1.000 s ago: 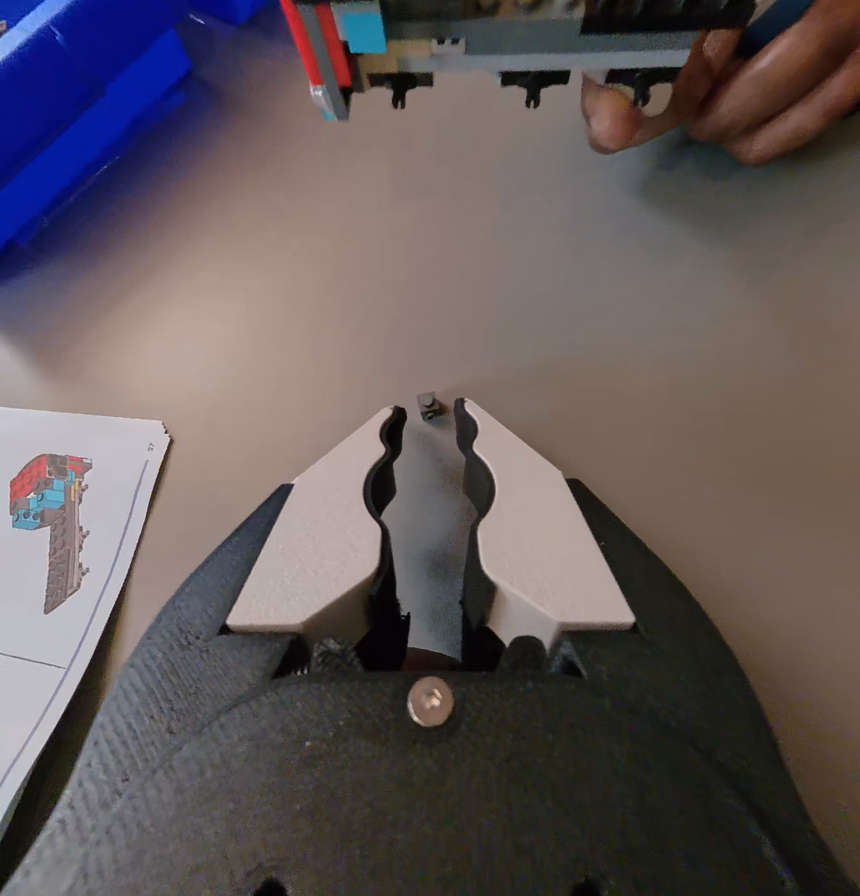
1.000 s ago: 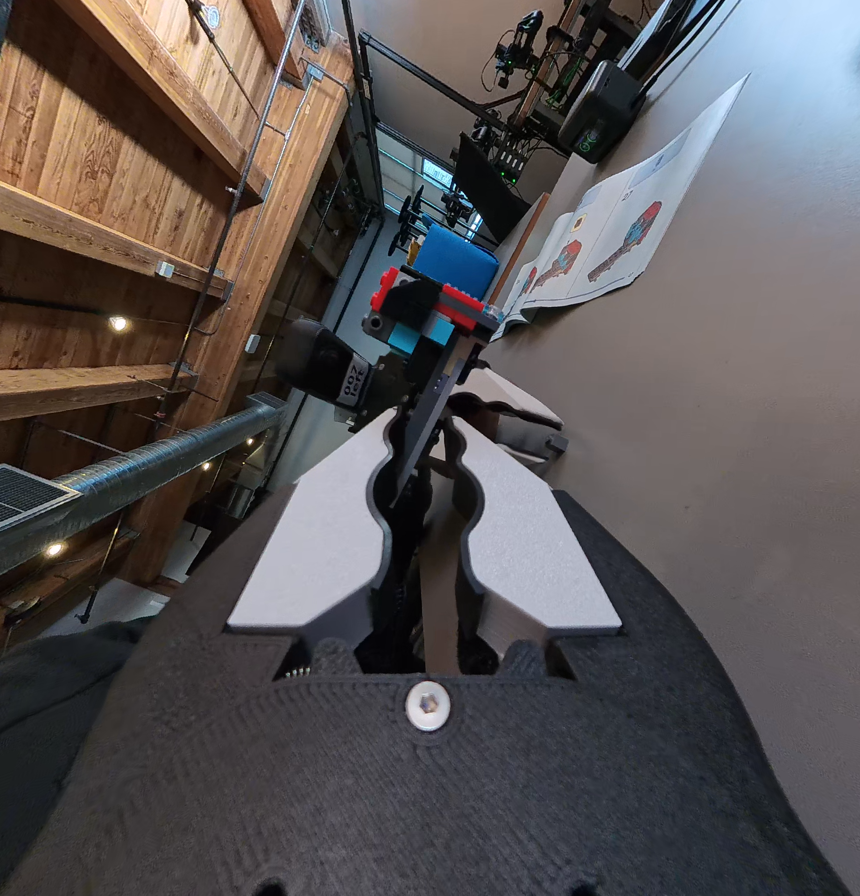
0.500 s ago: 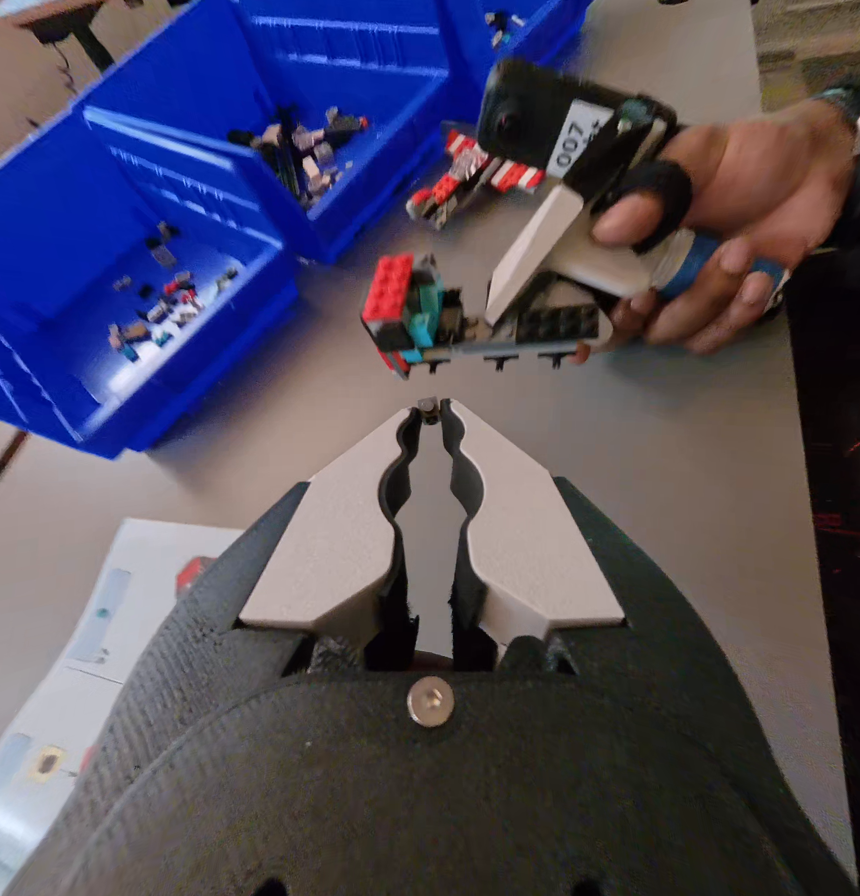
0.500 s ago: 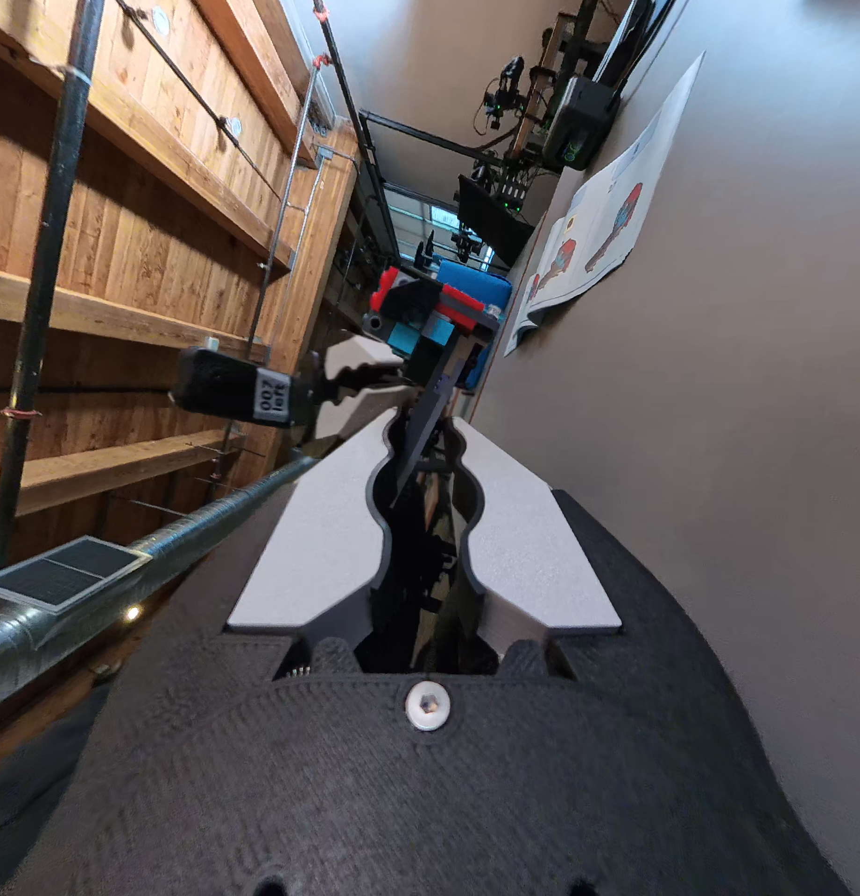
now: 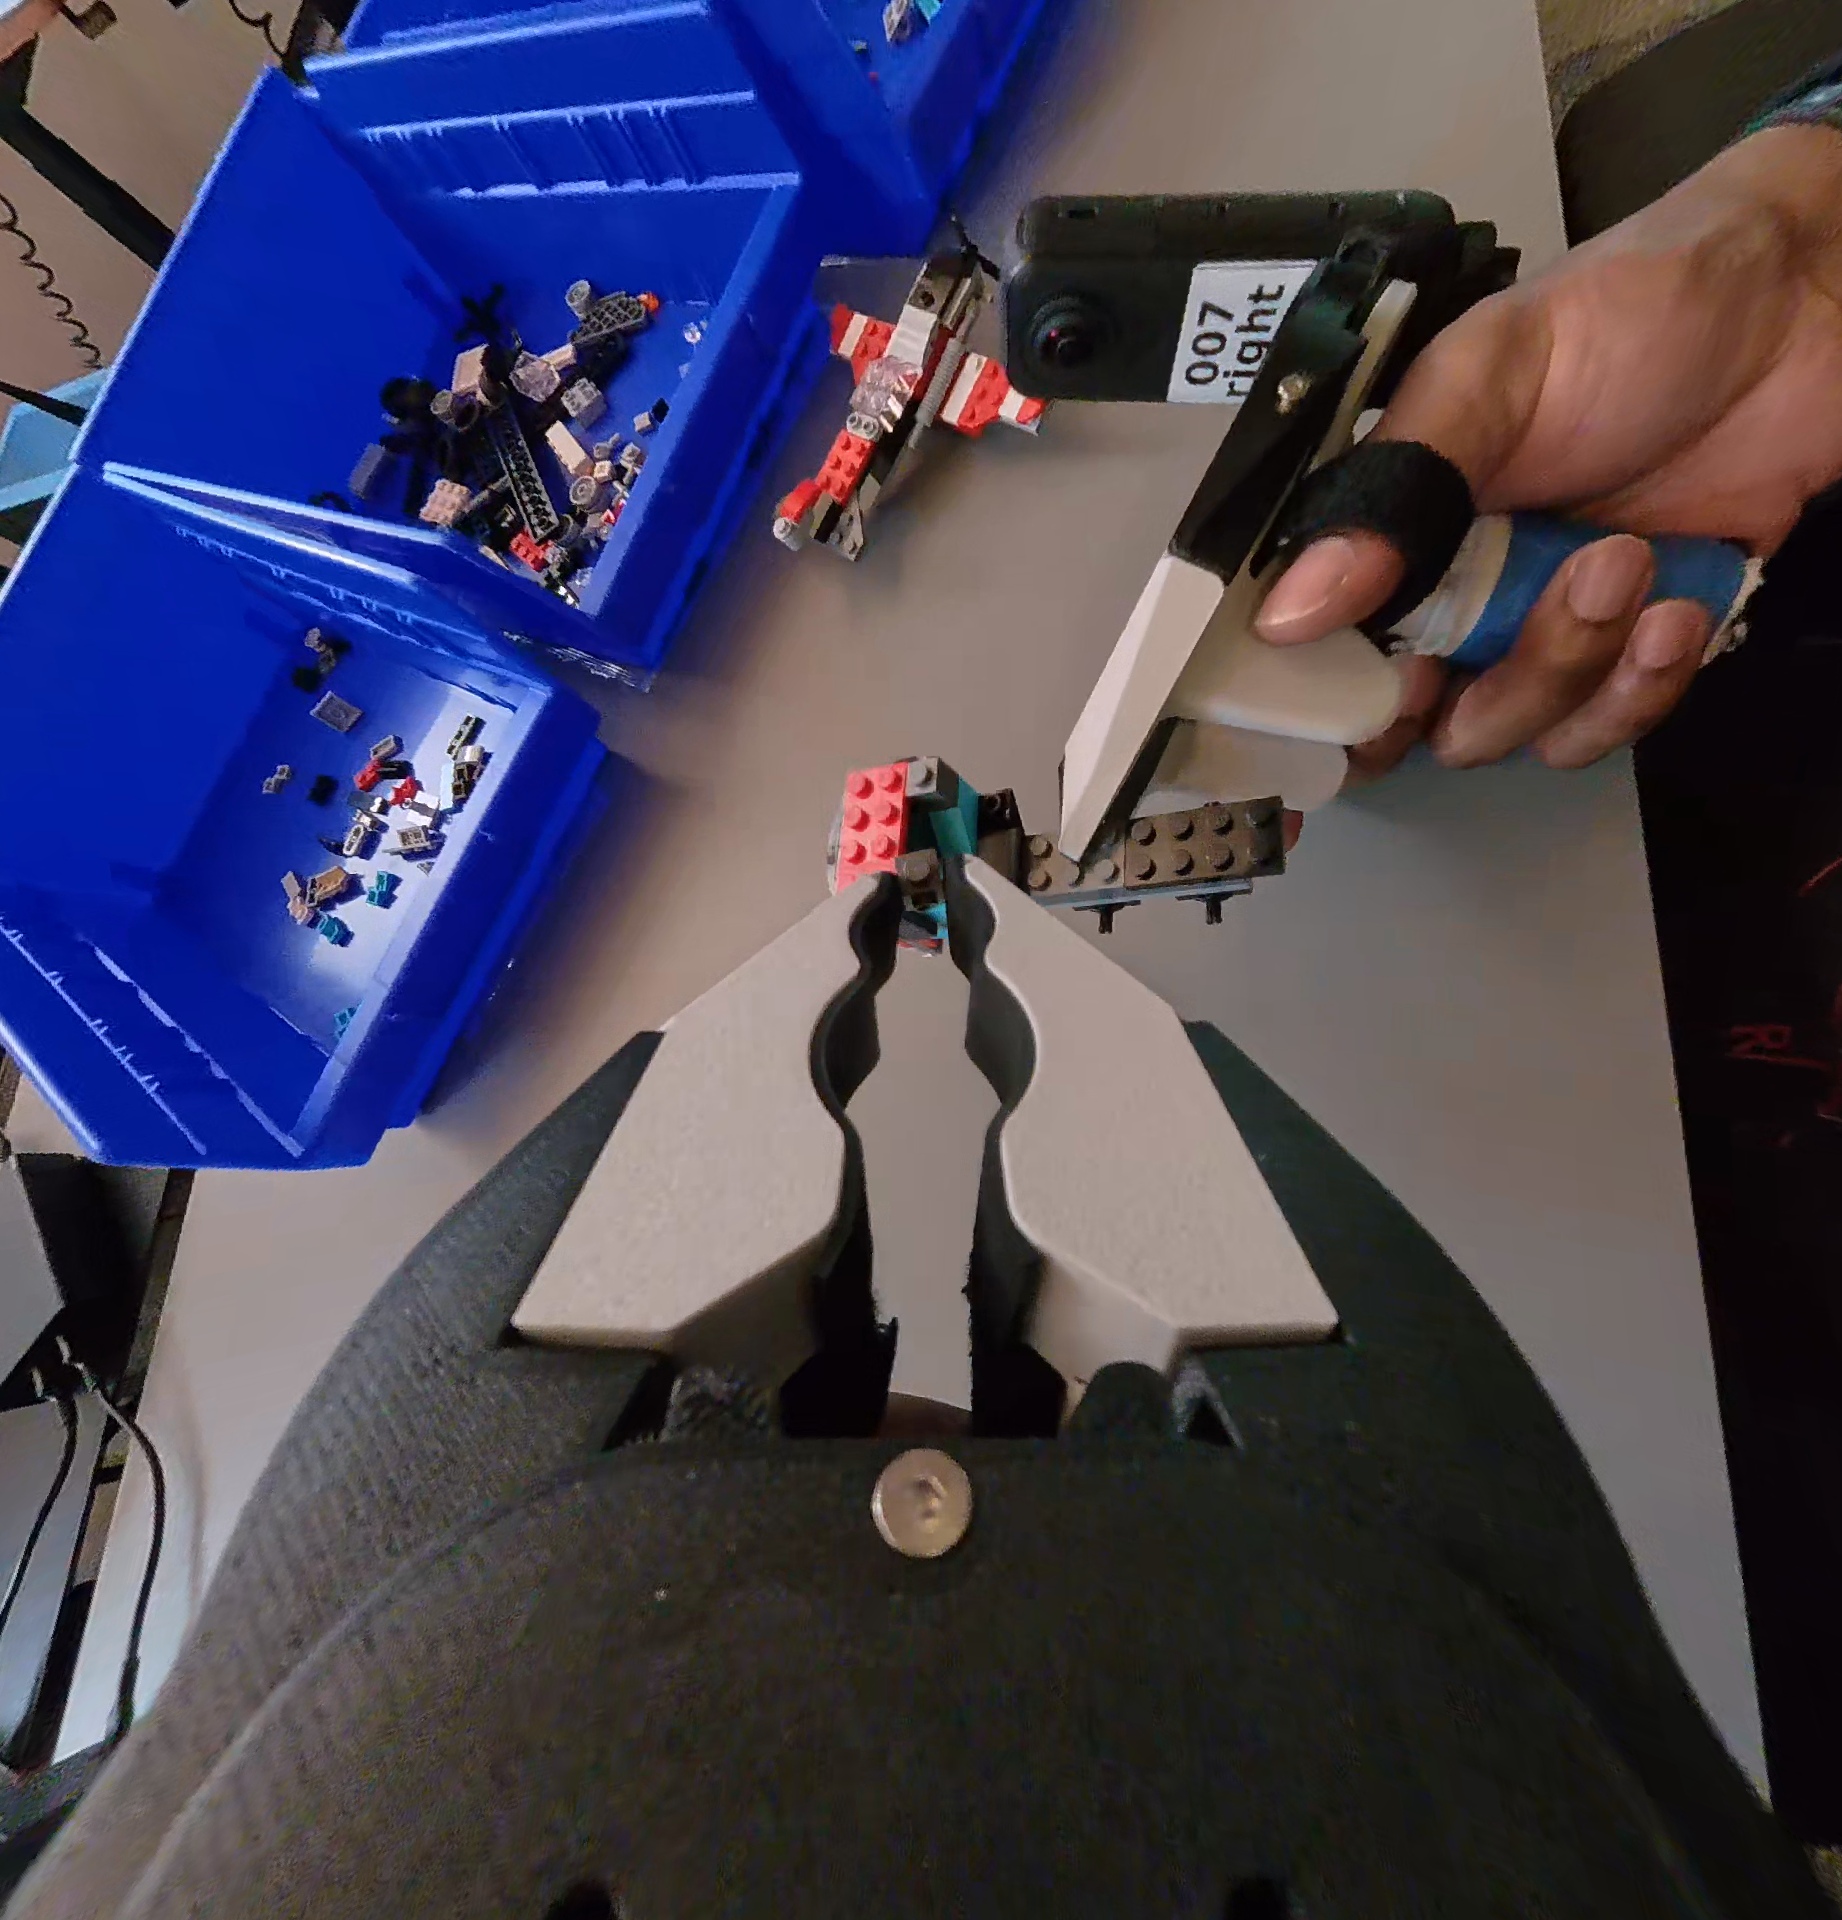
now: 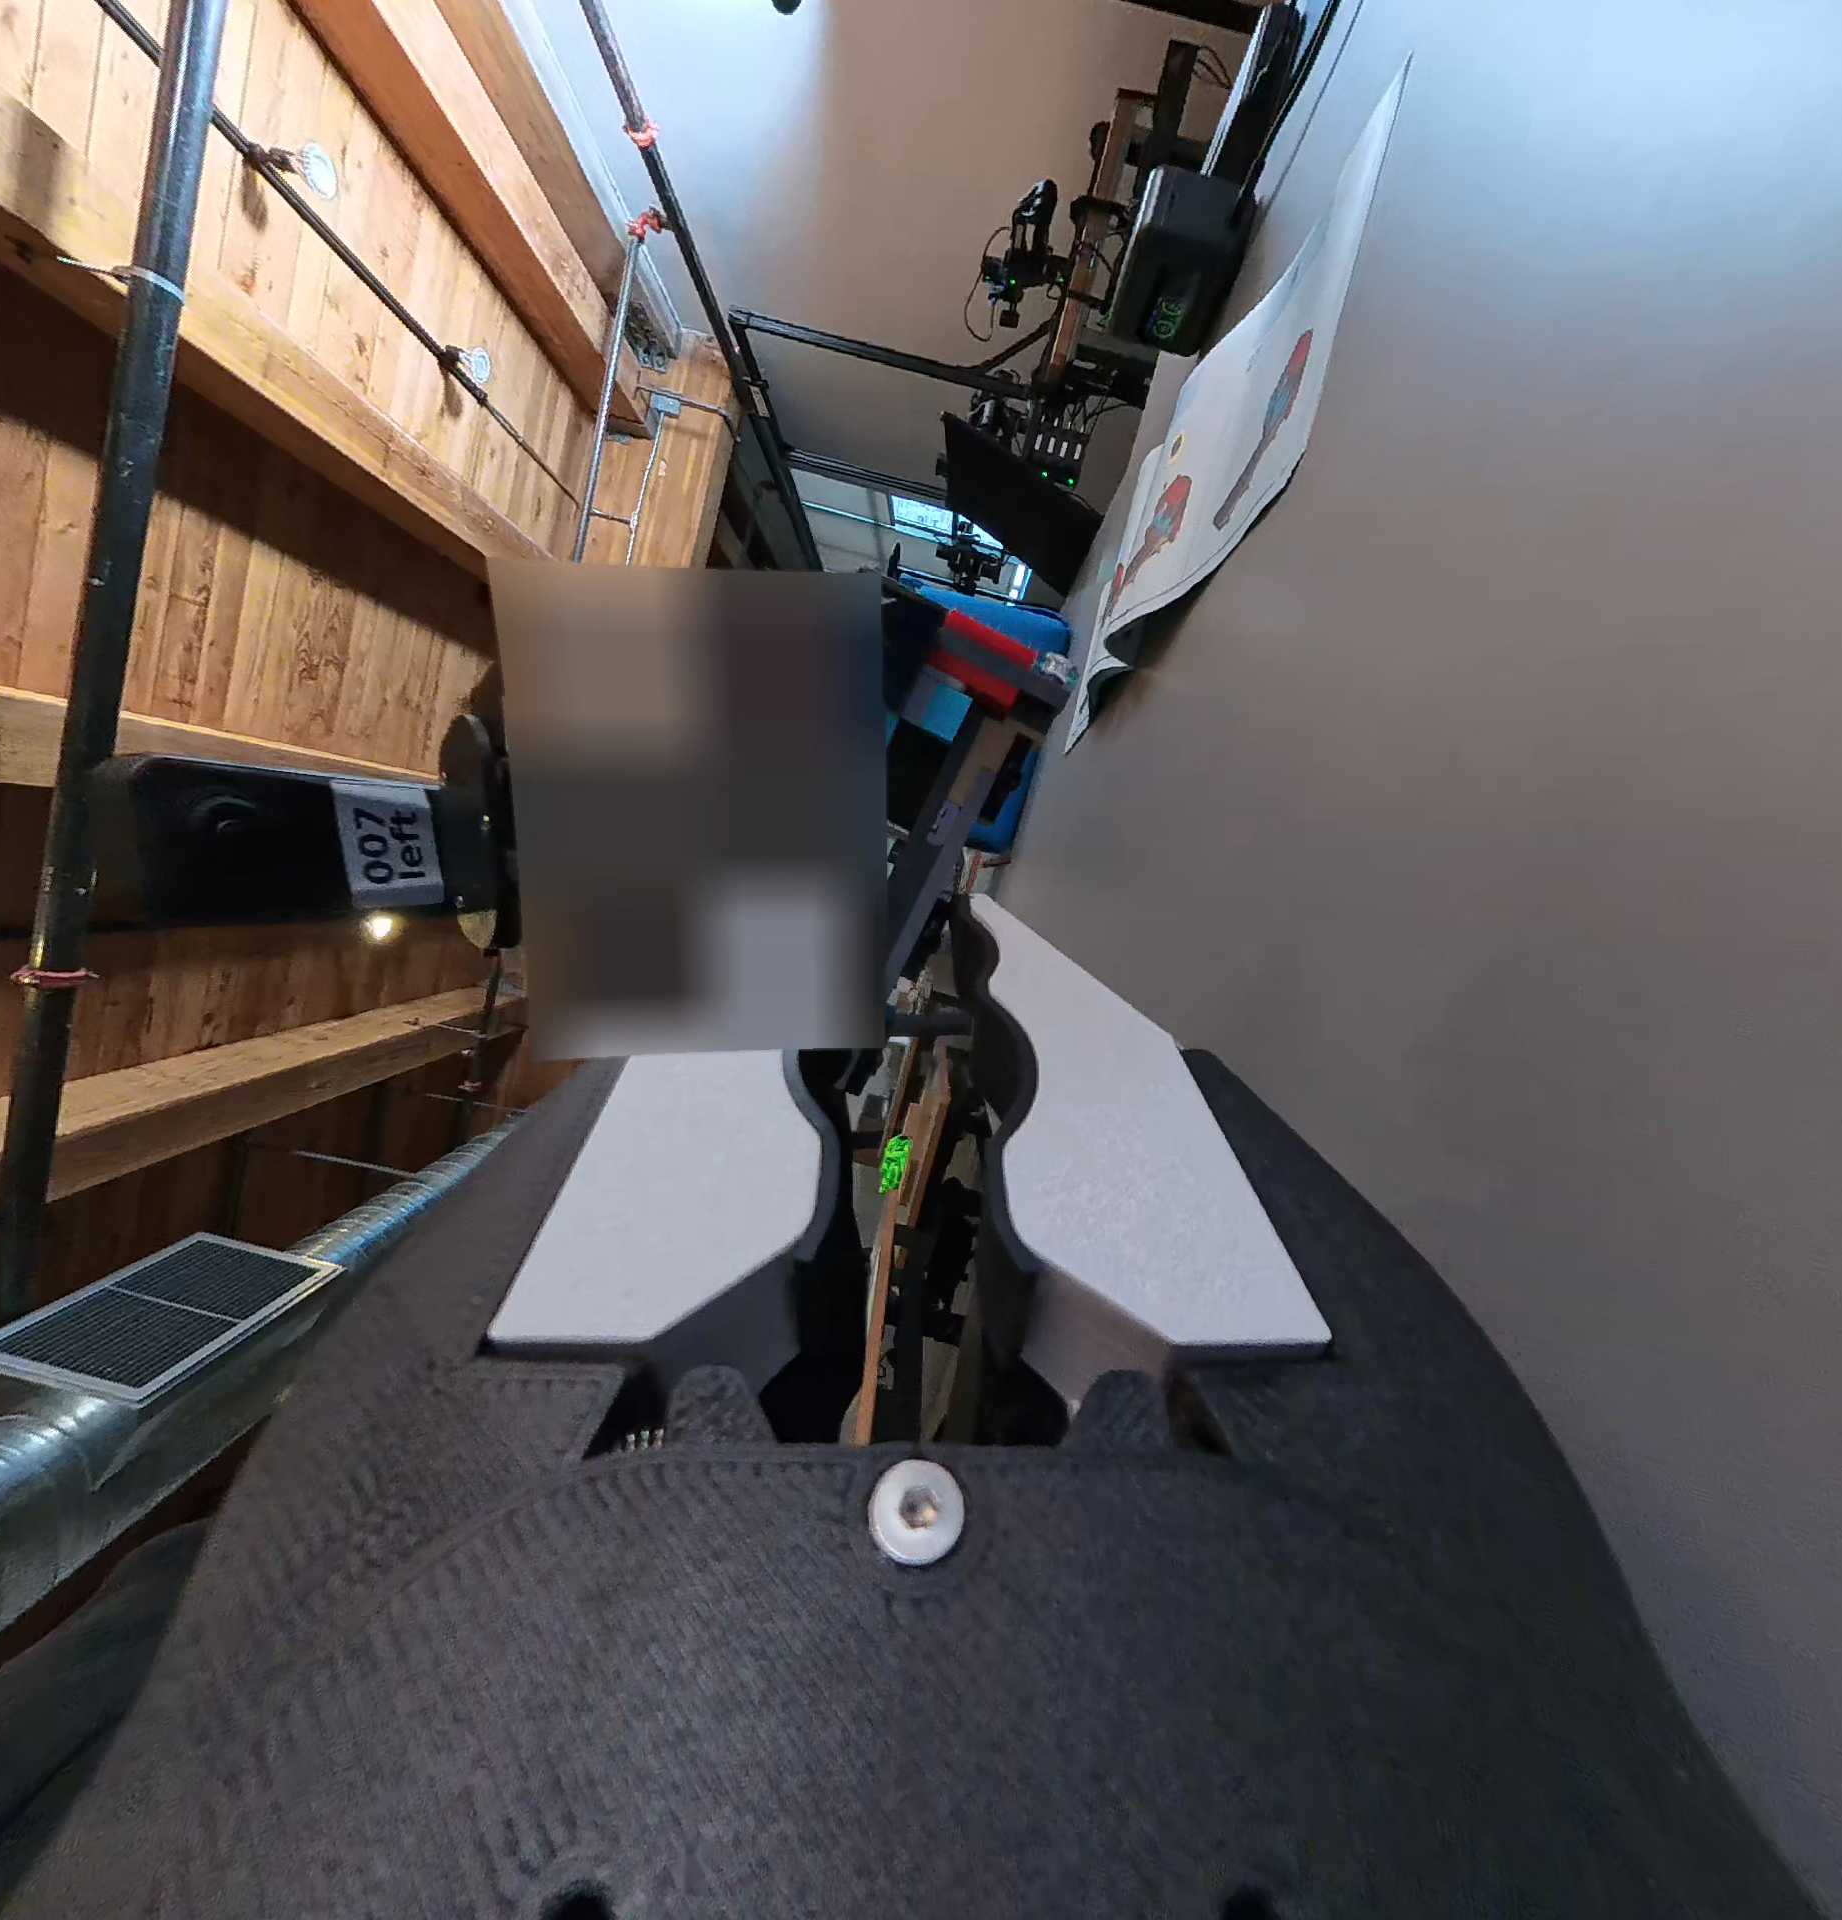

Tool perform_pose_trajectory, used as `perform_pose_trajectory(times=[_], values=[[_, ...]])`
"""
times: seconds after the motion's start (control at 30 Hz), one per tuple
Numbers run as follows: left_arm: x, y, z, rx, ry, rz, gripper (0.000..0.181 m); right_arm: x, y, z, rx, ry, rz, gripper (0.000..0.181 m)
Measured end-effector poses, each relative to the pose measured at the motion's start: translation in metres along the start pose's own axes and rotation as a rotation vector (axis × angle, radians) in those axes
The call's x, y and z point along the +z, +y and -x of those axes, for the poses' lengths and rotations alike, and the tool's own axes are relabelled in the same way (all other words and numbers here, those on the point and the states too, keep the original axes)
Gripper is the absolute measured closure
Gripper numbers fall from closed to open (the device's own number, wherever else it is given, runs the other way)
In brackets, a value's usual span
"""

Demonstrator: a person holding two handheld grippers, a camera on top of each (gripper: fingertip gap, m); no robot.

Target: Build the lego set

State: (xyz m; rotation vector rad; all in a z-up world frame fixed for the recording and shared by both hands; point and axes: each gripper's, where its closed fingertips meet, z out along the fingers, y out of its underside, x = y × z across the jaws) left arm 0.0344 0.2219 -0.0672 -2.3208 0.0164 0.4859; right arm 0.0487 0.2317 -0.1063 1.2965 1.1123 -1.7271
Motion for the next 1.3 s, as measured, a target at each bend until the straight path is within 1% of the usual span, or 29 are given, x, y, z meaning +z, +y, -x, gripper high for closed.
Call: perform_pose_trajectory(times=[0.37,0.5,0.97,1.3], values=[[0.010,0.001,-0.003,0.034,0.018,0.067,0.171,-0.003,0.002,0.003,0.011,-0.010,0.003,0.168],[0.014,0.006,-0.005,0.044,0.025,0.089,0.171,-0.003,0.001,0.004,0.011,-0.012,-0.001,0.168],[0.016,0.005,-0.002,0.105,-0.033,0.082,0.171,-0.001,0.003,0.004,0.020,-0.022,0.005,0.168],[0.016,0.005,-0.002,0.122,-0.039,0.083,0.171,0.000,0.006,0.005,0.020,-0.027,0.011,0.167]])
